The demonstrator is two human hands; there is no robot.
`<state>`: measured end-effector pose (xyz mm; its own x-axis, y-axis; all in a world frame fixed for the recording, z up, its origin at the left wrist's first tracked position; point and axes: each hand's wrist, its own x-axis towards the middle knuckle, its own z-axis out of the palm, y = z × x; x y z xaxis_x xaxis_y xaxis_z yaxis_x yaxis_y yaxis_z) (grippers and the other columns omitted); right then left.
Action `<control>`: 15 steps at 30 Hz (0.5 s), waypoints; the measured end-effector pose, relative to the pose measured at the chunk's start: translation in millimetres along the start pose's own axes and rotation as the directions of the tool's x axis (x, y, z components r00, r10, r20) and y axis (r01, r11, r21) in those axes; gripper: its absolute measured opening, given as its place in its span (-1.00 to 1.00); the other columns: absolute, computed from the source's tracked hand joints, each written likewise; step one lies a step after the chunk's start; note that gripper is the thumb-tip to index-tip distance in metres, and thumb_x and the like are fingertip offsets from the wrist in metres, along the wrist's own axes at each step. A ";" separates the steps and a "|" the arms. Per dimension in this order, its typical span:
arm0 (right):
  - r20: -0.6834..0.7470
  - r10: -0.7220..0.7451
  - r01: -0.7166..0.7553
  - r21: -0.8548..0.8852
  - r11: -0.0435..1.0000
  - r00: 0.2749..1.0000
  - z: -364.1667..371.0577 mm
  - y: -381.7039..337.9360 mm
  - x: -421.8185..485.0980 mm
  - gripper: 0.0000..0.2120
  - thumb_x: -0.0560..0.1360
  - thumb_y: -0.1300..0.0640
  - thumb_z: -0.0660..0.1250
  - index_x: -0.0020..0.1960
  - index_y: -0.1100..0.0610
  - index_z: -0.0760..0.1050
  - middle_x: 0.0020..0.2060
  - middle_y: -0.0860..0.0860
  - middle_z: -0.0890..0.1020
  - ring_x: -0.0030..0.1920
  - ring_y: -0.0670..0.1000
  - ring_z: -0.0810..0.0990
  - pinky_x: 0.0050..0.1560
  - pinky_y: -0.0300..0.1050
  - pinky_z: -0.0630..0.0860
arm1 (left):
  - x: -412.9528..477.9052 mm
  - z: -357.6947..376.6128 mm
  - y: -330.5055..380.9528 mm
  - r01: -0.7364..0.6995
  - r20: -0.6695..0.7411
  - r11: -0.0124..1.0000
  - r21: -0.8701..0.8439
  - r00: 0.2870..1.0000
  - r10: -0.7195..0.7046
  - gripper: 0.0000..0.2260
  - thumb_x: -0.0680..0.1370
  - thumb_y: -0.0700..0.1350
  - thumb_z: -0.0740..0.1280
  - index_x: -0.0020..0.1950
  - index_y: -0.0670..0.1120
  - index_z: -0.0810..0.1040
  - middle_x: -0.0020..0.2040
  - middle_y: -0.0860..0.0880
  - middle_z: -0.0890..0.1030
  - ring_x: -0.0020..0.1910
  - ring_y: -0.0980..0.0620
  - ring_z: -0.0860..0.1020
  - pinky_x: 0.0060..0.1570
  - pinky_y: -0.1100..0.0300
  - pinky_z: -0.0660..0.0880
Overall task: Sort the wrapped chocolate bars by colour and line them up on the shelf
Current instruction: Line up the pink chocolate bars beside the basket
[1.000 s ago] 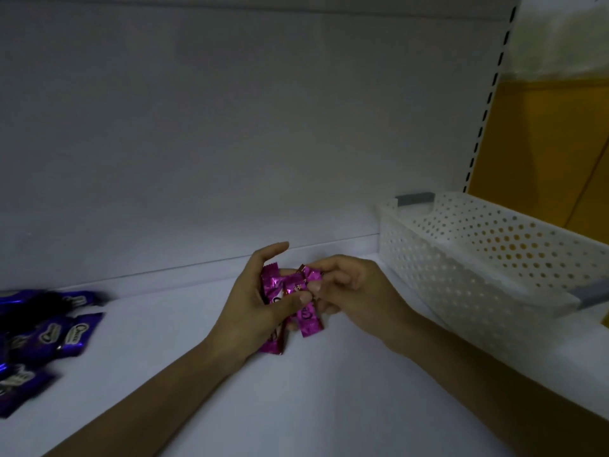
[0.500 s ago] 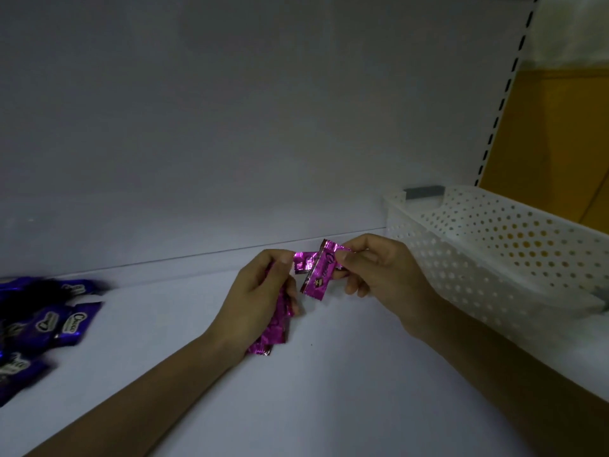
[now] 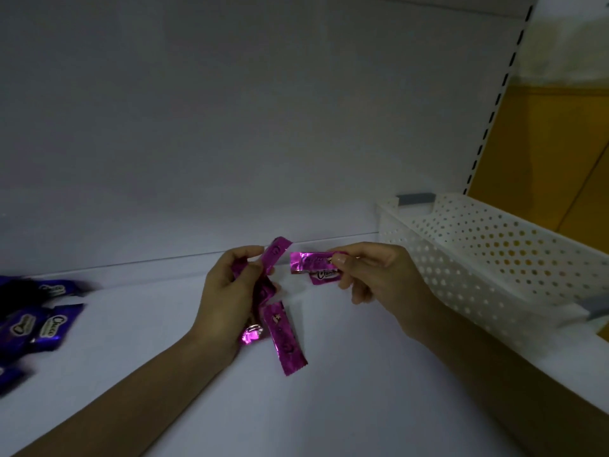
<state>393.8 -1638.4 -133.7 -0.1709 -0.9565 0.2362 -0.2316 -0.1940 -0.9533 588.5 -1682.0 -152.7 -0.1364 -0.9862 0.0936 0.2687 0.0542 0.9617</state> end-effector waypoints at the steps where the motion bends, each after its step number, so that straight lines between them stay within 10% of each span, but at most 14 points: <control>1: 0.022 -0.018 0.019 -0.035 0.999 1.000 -0.6 -0.6 -0.1 -0.89 0.51 0.22 0.35 -0.07 0.09 0.65 -0.48 -0.02 0.60 -0.56 -0.10 0.48 -0.54 -0.32 0.37 | 0.2 -0.1 0.5 -0.005 -0.010 1.000 0.002 1.000 0.005 -0.85 0.59 -0.27 0.25 0.01 -0.06 0.56 -0.35 0.04 0.63 -0.46 0.09 0.57 -0.56 0.26 0.45; 6: 0.147 0.025 0.010 -0.229 0.973 0.989 -1.4 0.0 1.1 -0.81 0.45 0.26 0.42 -0.27 0.02 0.61 -0.46 -0.09 0.62 -0.47 -0.15 0.58 -0.46 -0.37 0.44 | -4.1 2.8 1.7 -0.041 -0.001 0.996 0.076 0.999 0.041 -0.84 0.59 -0.28 0.24 0.02 -0.07 0.56 -0.30 0.02 0.62 -0.45 0.11 0.57 -0.52 0.29 0.46; 11: 0.125 -0.011 0.053 -0.338 0.940 0.992 -2.1 8.3 0.8 -0.73 0.33 0.40 0.48 -0.22 0.10 0.46 -0.34 0.07 0.59 -0.32 0.00 0.56 -0.19 0.03 0.54 | -6.1 4.1 4.5 -0.030 0.010 0.996 0.083 1.000 0.029 -0.83 0.60 -0.29 0.21 0.01 -0.08 0.55 -0.25 -0.04 0.60 -0.45 0.11 0.58 -0.55 0.32 0.44; 15: 0.182 -0.054 0.138 -0.486 0.863 0.982 -5.7 9.2 2.7 -0.76 0.34 0.39 0.45 -0.12 0.09 0.56 -0.31 0.06 0.61 -0.36 -0.13 0.52 -0.25 -0.18 0.49 | -5.0 3.9 3.7 -0.033 0.014 0.995 0.097 0.999 0.032 -0.84 0.60 -0.28 0.22 0.03 -0.08 0.55 -0.20 -0.07 0.59 -0.44 0.11 0.58 -0.50 0.31 0.46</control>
<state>385.8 -1641.6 -140.7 0.0190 -0.9682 0.2493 -0.6892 -0.1933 -0.6983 586.5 -1676.3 -148.6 -0.1407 -0.9818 0.1274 0.1790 0.1013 0.9786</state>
